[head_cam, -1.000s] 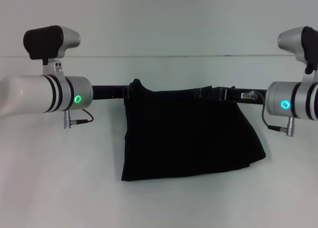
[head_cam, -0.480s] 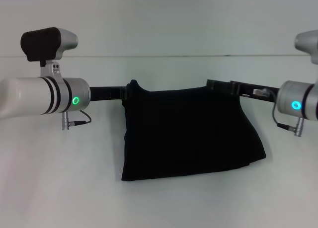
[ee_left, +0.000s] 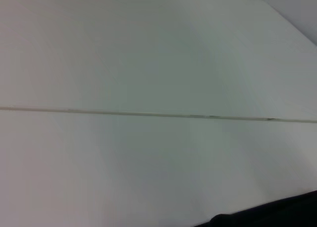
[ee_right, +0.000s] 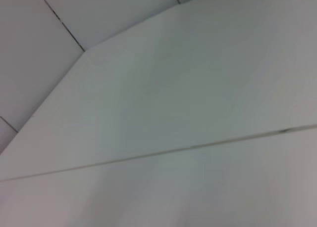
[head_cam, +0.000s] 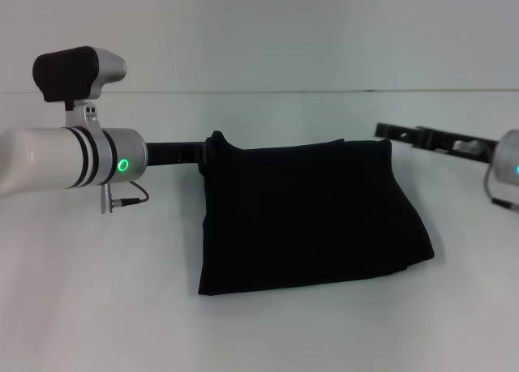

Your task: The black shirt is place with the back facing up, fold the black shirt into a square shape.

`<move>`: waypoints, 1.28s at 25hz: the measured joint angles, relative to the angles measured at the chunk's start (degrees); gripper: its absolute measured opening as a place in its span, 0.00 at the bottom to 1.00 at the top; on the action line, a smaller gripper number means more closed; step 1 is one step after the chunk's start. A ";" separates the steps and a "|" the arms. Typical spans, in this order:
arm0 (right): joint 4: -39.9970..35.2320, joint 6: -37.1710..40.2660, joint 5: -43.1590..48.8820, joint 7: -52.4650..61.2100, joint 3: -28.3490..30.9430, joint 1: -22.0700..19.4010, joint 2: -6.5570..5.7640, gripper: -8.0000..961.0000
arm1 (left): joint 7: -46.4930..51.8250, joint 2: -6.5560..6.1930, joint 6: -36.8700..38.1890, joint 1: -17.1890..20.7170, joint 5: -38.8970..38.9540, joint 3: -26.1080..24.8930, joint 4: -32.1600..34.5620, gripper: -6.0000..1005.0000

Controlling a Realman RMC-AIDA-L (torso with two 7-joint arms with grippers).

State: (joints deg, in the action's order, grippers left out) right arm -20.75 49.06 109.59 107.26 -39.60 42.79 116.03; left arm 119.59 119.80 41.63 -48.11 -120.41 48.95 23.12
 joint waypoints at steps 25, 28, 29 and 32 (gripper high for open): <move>-1.62 24.17 13.20 9.15 -1.14 -2.35 -6.25 0.91 | 0.21 -0.18 -0.23 -0.04 0.00 -0.01 0.17 0.02; -1.40 23.37 13.27 9.16 -1.62 -2.04 -5.73 0.90 | 0.20 -0.18 -0.23 -0.02 0.00 -0.04 0.17 0.02; -1.40 23.37 13.28 9.11 -1.80 -2.05 -5.63 0.90 | 0.19 -0.18 -0.23 0.00 0.00 -0.05 0.17 0.02; -1.49 24.11 13.28 8.68 -1.88 -2.28 -5.50 0.85 | 0.14 -0.18 -0.23 0.01 0.00 -0.07 0.17 0.02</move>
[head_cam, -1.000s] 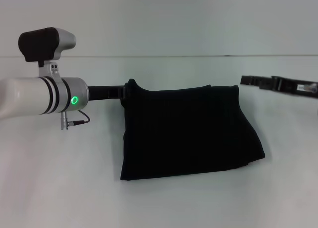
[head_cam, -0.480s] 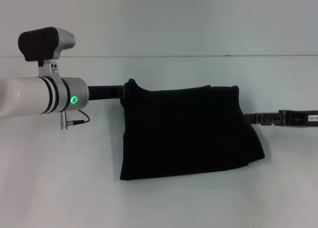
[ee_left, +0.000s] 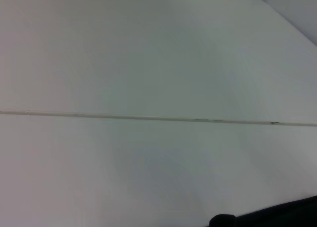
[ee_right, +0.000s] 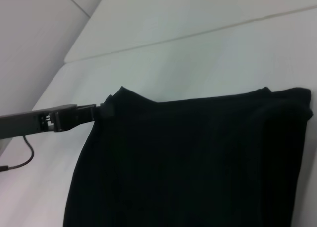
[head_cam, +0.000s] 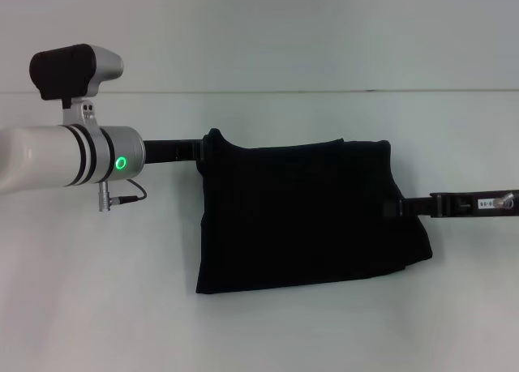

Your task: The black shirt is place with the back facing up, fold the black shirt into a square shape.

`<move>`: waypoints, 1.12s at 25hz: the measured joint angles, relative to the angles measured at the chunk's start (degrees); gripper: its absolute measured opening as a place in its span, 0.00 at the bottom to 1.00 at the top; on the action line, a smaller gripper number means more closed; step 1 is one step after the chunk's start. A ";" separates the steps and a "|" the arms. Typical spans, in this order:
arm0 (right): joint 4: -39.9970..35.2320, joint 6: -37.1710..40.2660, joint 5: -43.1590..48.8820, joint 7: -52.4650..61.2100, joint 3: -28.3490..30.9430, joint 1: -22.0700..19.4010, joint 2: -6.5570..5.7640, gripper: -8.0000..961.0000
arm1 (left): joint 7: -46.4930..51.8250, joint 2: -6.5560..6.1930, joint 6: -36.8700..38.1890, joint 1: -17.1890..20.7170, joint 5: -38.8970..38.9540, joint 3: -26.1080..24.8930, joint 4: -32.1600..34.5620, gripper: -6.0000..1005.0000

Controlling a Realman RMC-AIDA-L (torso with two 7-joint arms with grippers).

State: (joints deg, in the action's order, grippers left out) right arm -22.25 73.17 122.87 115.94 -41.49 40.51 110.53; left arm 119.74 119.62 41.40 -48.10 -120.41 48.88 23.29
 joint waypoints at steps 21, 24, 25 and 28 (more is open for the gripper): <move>0.06 2.15 -0.07 -0.69 0.25 -2.15 -0.13 0.05 | 0.14 0.00 0.00 0.00 0.00 -0.01 0.01 0.02; 0.08 2.02 -0.06 -0.47 0.17 -2.44 -0.14 0.07 | 0.13 0.00 0.00 0.01 0.00 -0.01 0.01 0.02; 0.09 1.92 -0.06 -0.42 0.31 -2.55 -0.15 0.08 | 0.12 0.00 0.00 0.02 0.00 0.00 0.01 0.02; 0.05 1.67 -0.09 -0.17 1.17 -2.81 -0.26 0.09 | 0.10 0.00 0.00 0.00 0.00 0.24 0.00 0.02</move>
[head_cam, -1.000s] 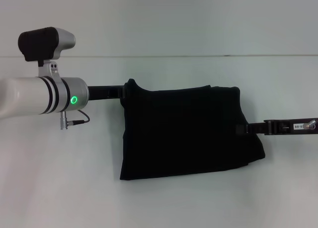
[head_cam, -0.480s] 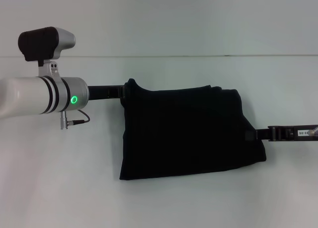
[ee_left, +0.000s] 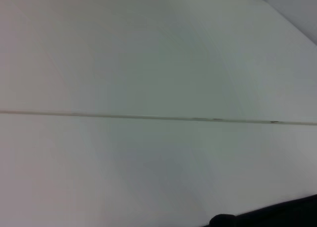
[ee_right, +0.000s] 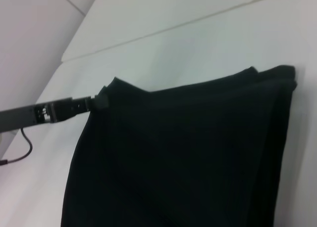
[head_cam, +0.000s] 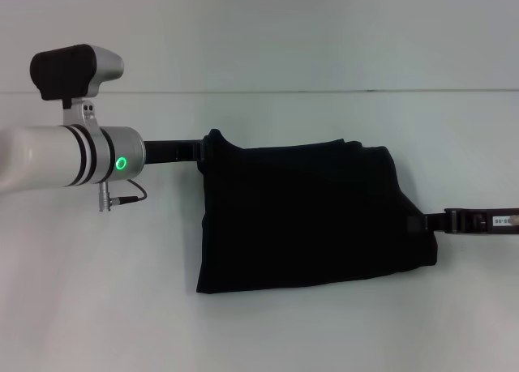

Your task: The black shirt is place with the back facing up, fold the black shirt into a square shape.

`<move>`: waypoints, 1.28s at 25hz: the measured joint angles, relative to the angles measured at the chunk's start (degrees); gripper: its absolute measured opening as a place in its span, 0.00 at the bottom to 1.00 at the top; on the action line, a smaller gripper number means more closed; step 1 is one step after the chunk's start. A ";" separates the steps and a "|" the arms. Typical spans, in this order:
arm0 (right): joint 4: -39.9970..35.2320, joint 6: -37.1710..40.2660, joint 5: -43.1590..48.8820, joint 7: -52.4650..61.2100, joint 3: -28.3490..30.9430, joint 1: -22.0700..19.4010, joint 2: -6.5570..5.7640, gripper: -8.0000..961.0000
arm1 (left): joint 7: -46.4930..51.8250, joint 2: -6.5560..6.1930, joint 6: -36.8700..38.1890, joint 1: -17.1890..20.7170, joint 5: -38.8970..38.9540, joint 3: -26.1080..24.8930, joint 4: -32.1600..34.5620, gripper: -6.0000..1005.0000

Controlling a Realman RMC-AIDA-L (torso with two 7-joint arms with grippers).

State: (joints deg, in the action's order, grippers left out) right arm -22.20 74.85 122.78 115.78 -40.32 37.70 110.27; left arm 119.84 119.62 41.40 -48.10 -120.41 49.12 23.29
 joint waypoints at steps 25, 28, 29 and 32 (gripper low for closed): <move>-6.64 4.07 -1.32 -5.14 10.07 -3.15 0.03 0.87 | 0.03 -0.12 -0.15 -3.45 0.31 0.09 0.09 0.03; -6.66 4.05 -1.32 -5.40 10.15 -2.74 0.25 0.89 | 0.04 -0.13 -0.17 -4.09 0.26 0.17 0.09 0.03; -6.67 4.02 -1.32 -5.45 10.16 -2.67 0.31 0.90 | 0.03 -0.14 -0.17 -4.16 0.21 0.17 0.09 0.03; -6.69 4.03 -1.32 -5.89 10.18 -2.53 0.55 0.92 | -0.26 -0.04 -0.74 -4.25 0.12 0.18 0.10 0.03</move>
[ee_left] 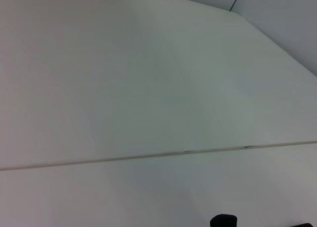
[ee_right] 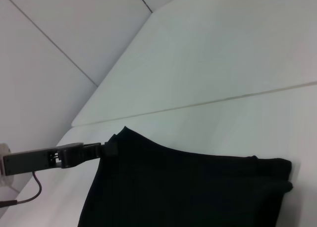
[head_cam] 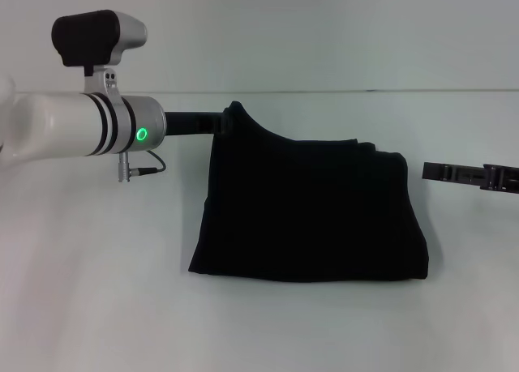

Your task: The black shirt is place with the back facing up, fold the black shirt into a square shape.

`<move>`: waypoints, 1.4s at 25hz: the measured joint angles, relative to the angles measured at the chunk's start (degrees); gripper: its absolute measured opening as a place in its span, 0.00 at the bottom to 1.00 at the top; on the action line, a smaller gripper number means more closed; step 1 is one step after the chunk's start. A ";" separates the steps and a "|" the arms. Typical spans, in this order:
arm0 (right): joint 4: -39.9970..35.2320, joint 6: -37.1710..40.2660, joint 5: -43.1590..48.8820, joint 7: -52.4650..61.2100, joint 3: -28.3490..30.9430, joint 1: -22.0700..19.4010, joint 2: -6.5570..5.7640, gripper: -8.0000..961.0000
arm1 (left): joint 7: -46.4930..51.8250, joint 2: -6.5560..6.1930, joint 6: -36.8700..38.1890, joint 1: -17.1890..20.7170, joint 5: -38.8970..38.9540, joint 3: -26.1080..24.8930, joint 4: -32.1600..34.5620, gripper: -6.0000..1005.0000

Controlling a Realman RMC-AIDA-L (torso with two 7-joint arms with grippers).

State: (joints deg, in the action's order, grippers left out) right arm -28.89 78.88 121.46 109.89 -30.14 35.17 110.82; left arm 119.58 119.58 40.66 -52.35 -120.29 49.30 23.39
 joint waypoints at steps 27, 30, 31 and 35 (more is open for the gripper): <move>-8.29 1.95 -6.81 -20.52 -8.28 1.80 0.82 0.95 | -23.81 4.28 31.48 16.47 7.90 -0.88 26.61 0.77; -10.22 2.10 -6.13 -18.92 -11.29 2.57 0.80 0.95 | -28.95 4.30 33.23 16.40 7.52 0.49 25.98 0.91; -10.73 2.17 -5.58 -18.43 -11.64 2.80 0.88 0.95 | -30.09 4.30 33.48 16.40 7.29 0.87 25.91 0.91; -12.68 2.77 -3.09 -16.31 -12.00 3.61 1.14 0.96 | -31.96 4.24 34.89 16.17 5.05 1.27 26.01 0.91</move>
State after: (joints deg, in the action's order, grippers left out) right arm -41.57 81.65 118.38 93.58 -42.14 38.79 111.96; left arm 87.62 123.82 75.55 -36.18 -115.24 50.58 49.40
